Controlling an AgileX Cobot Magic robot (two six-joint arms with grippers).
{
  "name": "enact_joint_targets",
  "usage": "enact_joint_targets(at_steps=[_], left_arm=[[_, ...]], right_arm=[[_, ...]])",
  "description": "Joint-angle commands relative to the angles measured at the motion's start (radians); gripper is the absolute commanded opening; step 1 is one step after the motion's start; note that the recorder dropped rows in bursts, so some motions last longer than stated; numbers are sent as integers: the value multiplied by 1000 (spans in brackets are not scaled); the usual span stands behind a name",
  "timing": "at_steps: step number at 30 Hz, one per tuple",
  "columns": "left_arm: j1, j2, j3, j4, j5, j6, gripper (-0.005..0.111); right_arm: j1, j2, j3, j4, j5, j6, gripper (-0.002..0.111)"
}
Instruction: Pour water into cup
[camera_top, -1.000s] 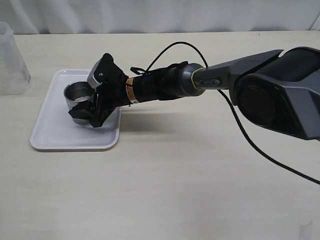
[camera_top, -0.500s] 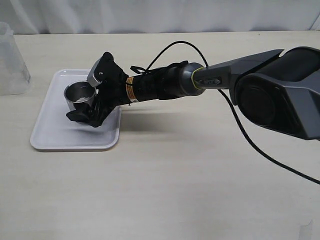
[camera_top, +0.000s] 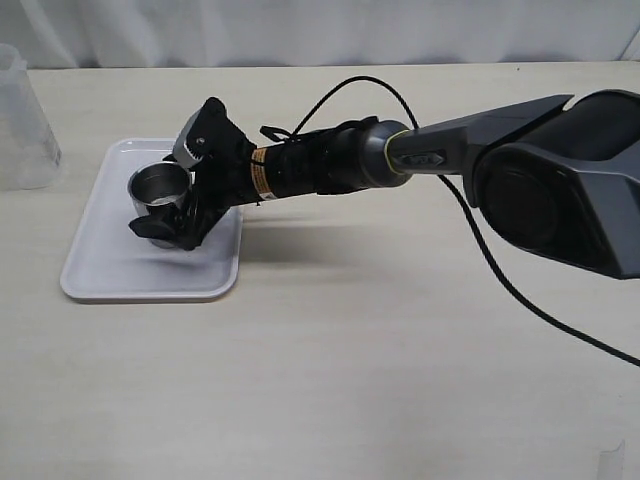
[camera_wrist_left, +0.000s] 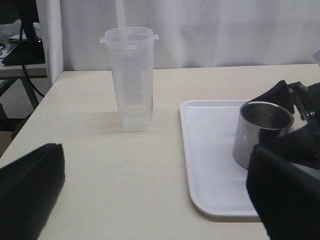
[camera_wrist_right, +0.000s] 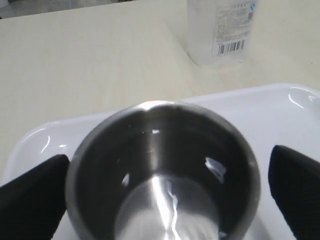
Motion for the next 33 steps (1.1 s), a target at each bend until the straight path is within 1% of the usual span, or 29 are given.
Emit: enact_joint_targets(at_steps=[1, 12, 14, 16, 19, 21, 22, 23, 24, 25, 27, 28, 33], left_arm=[[-8, -2, 4, -1, -9, -1, 92], [-8, -2, 4, -1, -9, -1, 92], [-8, -2, 4, -1, -9, -1, 92], [-8, -2, 4, -1, -9, -1, 92], [-8, -2, 4, -1, -9, -1, 92], [-8, -2, 4, -1, -9, -1, 92], [-8, -2, 4, -1, -9, -1, 92], [-8, -2, 4, -1, -9, -1, 92], [-8, -2, 4, -1, -9, -1, 92], [-8, -2, 4, -1, -9, -1, 92], [-8, -2, 4, -1, -9, -1, 92], [-8, -2, 4, -1, -9, -1, 92], [-8, -2, 4, -1, -9, -1, 92]], right_arm=[[1, -36, -7, 9, -8, 16, 110], [1, -166, -7, 5, -4, 94, 109], [1, -203, -7, -12, 10, 122, 108], [1, -240, -7, -57, 41, 156, 102], [1, -300, -7, -171, 71, 251, 86], [1, -341, -7, -279, 71, 344, 68], [1, -357, -7, -327, 69, 418, 60], [1, -377, -7, -383, 69, 487, 50], [1, -396, -7, -390, 66, 536, 39], [1, -410, -2, -390, 62, 543, 31], [-3, -445, 7, -390, 27, 534, 11], [-3, -460, 9, -390, 11, 534, 4], [-3, -523, 11, -390, -49, 545, 4]])
